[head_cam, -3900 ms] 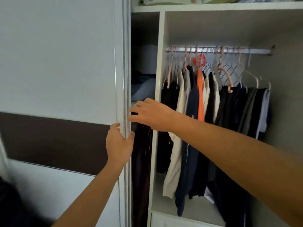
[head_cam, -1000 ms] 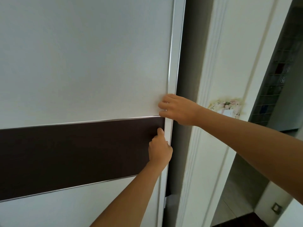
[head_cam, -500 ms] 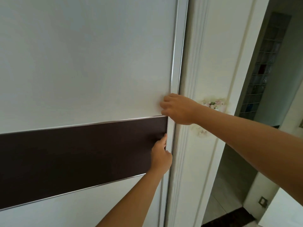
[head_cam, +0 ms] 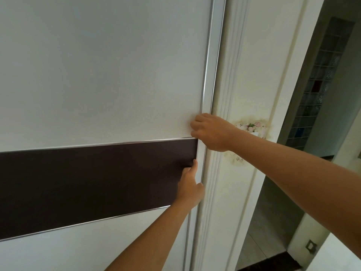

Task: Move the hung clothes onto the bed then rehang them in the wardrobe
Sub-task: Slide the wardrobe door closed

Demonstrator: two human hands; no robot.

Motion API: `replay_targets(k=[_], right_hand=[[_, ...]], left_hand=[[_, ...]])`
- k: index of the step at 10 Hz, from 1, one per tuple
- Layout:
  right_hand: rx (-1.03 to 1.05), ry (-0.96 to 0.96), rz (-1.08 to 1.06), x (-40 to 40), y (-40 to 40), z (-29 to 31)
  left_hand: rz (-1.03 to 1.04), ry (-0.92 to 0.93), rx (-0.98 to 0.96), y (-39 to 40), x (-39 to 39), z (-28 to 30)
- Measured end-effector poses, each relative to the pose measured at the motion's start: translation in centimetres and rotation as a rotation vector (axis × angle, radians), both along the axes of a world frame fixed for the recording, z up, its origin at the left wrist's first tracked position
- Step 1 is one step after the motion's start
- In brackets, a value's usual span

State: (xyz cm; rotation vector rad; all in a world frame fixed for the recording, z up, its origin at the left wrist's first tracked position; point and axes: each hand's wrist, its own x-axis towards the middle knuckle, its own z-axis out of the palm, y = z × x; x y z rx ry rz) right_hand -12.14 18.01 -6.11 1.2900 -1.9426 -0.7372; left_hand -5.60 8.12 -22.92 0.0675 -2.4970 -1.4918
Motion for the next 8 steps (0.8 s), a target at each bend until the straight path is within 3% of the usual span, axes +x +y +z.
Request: replay_targets(k=[2, 4, 6, 8], right_hand=[[-0.003, -0.032, -0.089, 1.0, -0.5, 0.3], [-0.032, -0.225, -0.326, 3.6, -2.4, 1.4], [-0.414, -0.559, -0.274, 9.3, -4.1, 3.4], [-0.723, -0.848, -0.227, 17.7, -4.8, 7.0]], left_hand=[[-0.075, -0.065, -0.212, -2.8, 0.4, 2.6], [-0.102, -0.053, -0.503, -6.4, 2.3, 8.1], [-0.16, -0.027, -0.563, -10.9, 9.5, 13.6], [-0.056, 0.144, -0.676, -15.6, 20.1, 20.2]])
